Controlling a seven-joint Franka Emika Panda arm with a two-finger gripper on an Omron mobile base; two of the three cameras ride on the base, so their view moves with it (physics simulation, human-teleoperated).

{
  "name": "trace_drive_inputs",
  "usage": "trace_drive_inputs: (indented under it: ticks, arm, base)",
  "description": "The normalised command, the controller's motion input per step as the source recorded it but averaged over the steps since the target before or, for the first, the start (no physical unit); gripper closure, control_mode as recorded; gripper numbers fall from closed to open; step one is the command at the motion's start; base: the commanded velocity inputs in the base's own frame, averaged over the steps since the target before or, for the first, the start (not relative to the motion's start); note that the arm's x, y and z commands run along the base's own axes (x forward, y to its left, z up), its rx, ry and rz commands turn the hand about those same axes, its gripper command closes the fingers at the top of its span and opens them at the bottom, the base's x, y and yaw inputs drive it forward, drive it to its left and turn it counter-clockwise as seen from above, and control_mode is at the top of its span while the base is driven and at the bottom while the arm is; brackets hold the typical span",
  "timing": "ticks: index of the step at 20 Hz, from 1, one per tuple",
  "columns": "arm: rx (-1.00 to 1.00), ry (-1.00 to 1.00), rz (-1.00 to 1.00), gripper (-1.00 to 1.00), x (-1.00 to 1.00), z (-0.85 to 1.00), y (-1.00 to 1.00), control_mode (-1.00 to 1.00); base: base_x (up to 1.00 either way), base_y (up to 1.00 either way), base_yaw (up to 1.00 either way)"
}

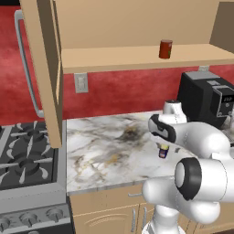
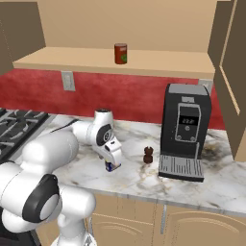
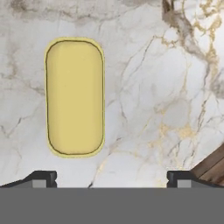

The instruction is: Restock the canned food cabinet by taking the new fresh canned food from the counter and placing it in the cabinet. Then, take the old canned food from the cabinet and place it on the counter.

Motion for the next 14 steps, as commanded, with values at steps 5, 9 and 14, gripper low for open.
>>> trace_drive_inputs:
  ticks: [5,9,14]
  arm:
    - [-0.02,-0.1,0.0,-1.0,0.1,-0.15,0.0,-1.0]
    - [-0.03,-0.12,0.0,-1.0,0.08,-0.09,0.0,-1.0]
    - [-0.04,-0.12,0.0,-1.0,0.12,-0.06,0.0,-1.0]
  base:
    - [0.0,0.0,0.0]
    - [0.0,0.0,0.0]
    - [0.0,0.0,0.0]
